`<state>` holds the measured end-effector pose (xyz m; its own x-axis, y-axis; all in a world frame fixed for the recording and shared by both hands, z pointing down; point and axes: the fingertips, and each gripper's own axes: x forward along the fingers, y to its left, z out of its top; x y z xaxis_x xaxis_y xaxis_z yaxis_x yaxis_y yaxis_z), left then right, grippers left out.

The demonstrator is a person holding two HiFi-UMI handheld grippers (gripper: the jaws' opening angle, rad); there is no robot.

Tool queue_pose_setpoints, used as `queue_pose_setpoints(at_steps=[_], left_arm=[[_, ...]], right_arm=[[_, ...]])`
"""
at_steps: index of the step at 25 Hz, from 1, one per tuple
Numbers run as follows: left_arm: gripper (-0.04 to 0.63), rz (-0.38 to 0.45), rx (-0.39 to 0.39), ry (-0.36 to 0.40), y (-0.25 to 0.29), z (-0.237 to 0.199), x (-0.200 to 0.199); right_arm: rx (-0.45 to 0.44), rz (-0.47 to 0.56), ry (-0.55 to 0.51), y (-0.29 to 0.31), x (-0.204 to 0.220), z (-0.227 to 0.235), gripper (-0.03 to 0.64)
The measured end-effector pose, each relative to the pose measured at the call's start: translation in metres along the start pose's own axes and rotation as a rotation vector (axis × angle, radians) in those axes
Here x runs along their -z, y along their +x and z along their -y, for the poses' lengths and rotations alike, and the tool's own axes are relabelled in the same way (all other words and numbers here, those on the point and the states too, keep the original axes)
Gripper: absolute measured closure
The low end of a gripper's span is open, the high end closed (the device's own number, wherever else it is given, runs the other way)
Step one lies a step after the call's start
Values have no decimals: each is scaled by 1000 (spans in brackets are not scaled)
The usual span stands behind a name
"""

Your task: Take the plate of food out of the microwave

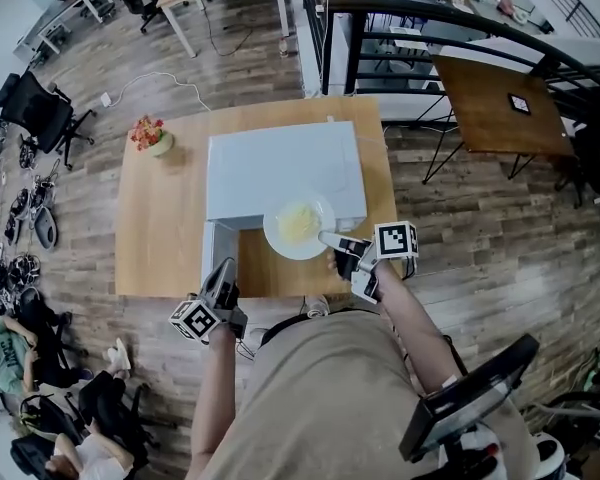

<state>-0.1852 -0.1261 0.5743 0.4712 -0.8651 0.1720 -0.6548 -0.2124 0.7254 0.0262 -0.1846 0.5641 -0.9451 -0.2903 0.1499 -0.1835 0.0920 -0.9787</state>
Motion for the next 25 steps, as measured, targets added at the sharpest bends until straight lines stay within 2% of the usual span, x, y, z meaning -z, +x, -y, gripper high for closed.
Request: queue_pose_setpoints(at_steps=[5,10,15,25], left_arm=[[594,-2,5,13,0,-1,6],[592,-18,18,77,1,5,16],[594,-38,-16,154,3,4,22],[592,-78,-66,170,0,2,41]], right_arm=[[2,4,6,-1,-1,-2,598],[15,10,17,-4,1,3,598],[25,7,23,-3,2,3,598],[55,-5,29,-5,12,16,598]])
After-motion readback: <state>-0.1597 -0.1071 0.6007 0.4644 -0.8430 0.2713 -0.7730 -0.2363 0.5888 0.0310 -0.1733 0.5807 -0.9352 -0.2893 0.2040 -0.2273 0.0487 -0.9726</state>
